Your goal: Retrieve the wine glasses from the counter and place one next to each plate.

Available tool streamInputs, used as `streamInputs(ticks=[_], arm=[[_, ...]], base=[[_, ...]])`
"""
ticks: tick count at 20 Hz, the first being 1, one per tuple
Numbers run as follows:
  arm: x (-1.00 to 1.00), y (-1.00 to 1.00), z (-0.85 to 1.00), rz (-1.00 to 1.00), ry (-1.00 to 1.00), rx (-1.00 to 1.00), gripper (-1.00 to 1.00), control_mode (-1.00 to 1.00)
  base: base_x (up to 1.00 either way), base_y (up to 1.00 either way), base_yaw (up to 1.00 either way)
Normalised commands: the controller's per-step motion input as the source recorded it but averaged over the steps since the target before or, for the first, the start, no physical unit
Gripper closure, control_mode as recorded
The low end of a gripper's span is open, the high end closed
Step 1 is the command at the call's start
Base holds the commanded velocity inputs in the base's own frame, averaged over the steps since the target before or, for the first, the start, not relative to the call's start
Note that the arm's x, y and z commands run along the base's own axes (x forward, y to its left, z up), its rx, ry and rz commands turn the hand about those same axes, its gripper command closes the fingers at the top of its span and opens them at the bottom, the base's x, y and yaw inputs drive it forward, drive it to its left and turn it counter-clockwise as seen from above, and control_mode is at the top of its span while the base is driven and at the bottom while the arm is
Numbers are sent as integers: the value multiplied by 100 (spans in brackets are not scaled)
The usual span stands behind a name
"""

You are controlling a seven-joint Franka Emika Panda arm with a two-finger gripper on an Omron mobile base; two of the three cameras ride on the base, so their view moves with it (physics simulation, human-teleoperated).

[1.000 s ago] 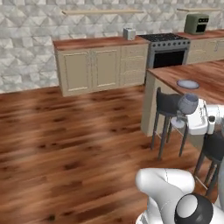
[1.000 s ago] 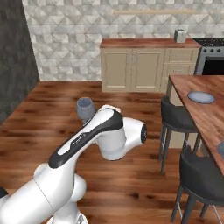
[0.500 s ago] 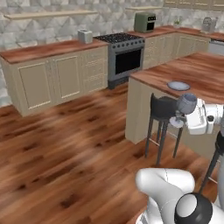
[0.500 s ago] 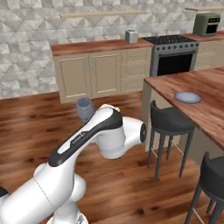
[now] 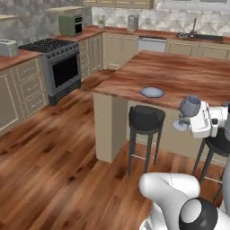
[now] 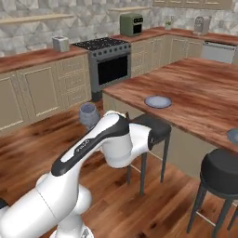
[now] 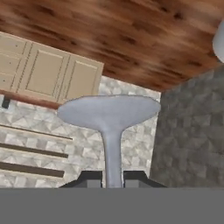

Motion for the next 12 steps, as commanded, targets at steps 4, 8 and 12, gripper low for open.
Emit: streamInputs(ticks=[4,8,12], arm=[[0,0,0,0,0,0,100,100],[0,0,0,0,0,0,100,100],[0,0,0,0,0,0,100,100]], base=[[83,81,-70],[88,85,-67],[100,36,-44]])
